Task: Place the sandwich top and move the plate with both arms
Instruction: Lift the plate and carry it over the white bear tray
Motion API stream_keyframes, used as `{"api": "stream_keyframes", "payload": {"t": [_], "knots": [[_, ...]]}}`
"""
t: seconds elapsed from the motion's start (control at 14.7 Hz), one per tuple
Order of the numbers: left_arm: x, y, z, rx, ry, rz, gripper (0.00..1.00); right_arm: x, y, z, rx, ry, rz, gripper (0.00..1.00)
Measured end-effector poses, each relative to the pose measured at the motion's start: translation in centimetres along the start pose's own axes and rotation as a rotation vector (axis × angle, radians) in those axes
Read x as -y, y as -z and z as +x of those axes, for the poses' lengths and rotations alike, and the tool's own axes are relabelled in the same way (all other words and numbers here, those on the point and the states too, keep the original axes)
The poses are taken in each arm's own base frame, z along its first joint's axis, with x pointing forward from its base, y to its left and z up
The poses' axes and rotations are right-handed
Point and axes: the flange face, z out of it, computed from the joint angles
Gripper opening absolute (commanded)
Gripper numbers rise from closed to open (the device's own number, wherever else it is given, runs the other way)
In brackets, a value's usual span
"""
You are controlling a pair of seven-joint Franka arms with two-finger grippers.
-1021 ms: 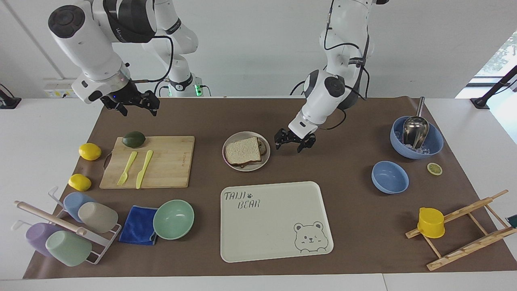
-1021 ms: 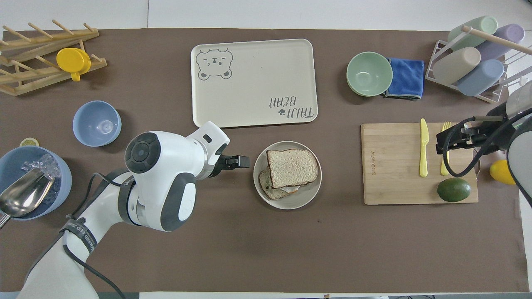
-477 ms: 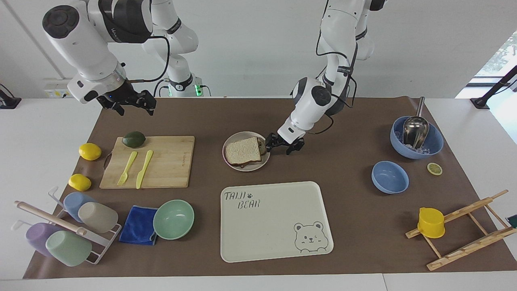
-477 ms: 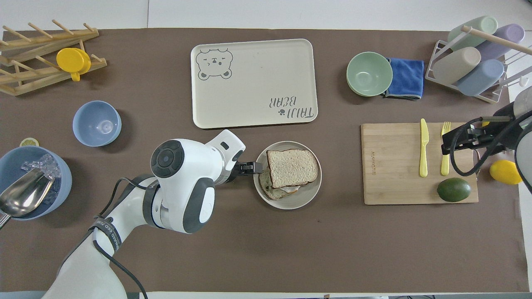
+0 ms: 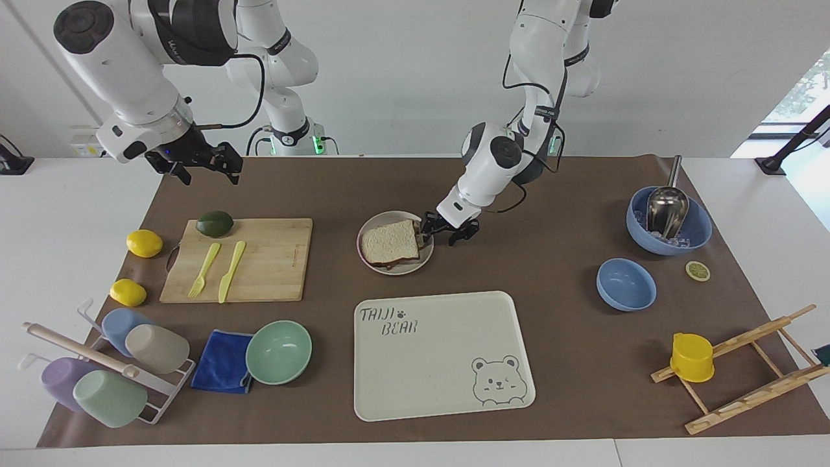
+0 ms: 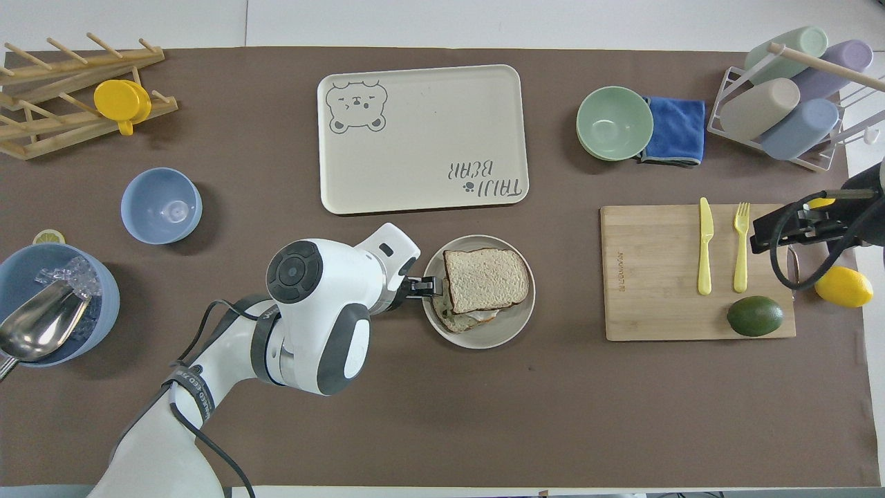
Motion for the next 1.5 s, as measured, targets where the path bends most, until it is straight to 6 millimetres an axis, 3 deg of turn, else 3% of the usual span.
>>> {"api": "stream_keyframes", "payload": {"t": [0.34,0.48,0.95,1.23,1.36,1.5], "knots": [[-0.6,-0.3,-0.3,-0.003,0.013,-0.002,0.21,-1.2,0.0,-0.2,0.012,0.018,0.005,1.00],[-0.8,-0.3,-0.4,-0.004,0.019,-0.002,0.01,-0.8,0.0,-0.2,0.014,0.025,0.003,1.00],[-1.0,-0.3,-0.6,-0.003,0.035,-0.005,0.00,-0.6,0.3,-0.2,0.012,0.029,0.003,1.00],[-0.7,-0.1,-0.2,-0.003,0.063,-0.019,0.00,-0.8,1.5,-0.3,-0.015,-0.026,0.003,1.00],[-0.3,1.3,1.2,0.008,0.083,-0.029,0.00,-0.8,1.8,-0.3,-0.021,-0.036,0.003,1.00],[0.2,4.8,4.0,0.038,0.111,-0.054,0.00,-1.0,1.9,-0.3,-0.024,-0.040,0.003,1.00]]}}
